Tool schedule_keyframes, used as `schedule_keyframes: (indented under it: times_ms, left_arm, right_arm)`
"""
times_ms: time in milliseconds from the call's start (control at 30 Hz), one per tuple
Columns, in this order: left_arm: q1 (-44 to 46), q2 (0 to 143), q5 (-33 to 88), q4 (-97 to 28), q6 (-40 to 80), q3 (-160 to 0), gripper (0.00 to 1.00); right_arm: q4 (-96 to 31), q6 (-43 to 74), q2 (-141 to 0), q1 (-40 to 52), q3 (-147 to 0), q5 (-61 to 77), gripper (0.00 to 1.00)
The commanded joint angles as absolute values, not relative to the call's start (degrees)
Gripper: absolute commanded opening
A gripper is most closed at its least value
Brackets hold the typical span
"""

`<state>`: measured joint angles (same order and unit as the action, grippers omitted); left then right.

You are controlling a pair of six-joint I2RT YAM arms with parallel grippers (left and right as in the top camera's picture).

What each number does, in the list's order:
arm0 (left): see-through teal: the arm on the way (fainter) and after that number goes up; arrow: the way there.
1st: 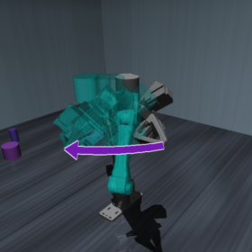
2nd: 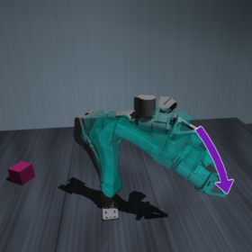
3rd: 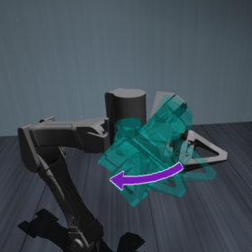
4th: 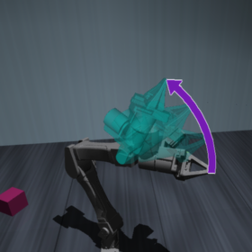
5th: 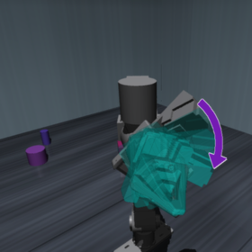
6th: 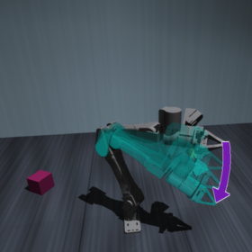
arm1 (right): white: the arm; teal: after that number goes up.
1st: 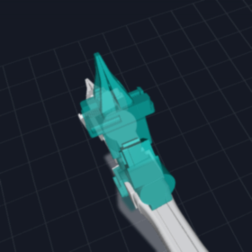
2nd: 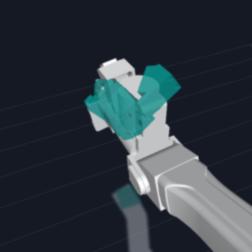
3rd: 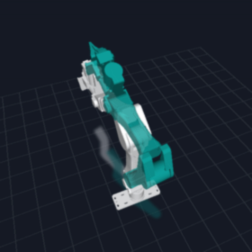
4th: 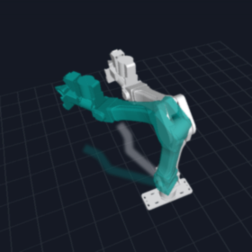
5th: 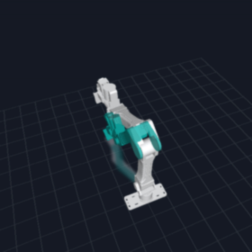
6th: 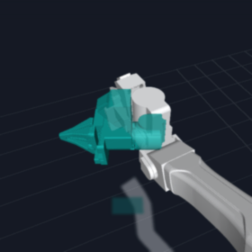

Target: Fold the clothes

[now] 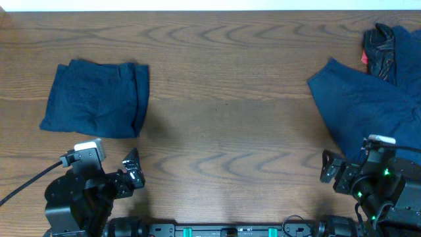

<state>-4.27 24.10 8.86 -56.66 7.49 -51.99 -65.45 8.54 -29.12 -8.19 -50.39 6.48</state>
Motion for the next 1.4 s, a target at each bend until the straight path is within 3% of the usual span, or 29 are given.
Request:
schedule_keyframes:
  times_ms: [0,200,533,700,900,1367]
  left_arm:
    - [-4.14,23.86,9.45,-56.75,7.77,-51.55,0.98]
    - [-4.14,23.86,9.45,-56.75,7.77,-51.55,0.98]
    - [-4.14,23.86,9.45,-56.75,7.77,-51.55,0.98]
    - [-4.14,23.86,9.45,-56.75,7.77,-51.55,0.98]
    - [-4.14,23.86,9.45,-56.75,7.77,-51.55,0.98]
    - [-4.14,23.86,9.45,-56.75,7.77,-51.55,0.98]
  right_arm:
    - [-65.6,7.25,-28.88,-8.51,-49.93,4.54,0.99]
    - [-53.54,-0.78,-28.49,-2.33,-46.81,4.69,0.99]
    - [-13.78,-1.8,-16.64,0.82,-19.22,13.41,0.99]
    - [-1.28,-2.07,-8.69,0.82,-8.12,13.65,0.99]
    - [-0.99,-4.82,-0.12,0.84,-1.13,12.45,0.99]
    - [-3.68,-4.8,-0.3,1.15,-0.34,5.61,0.99]
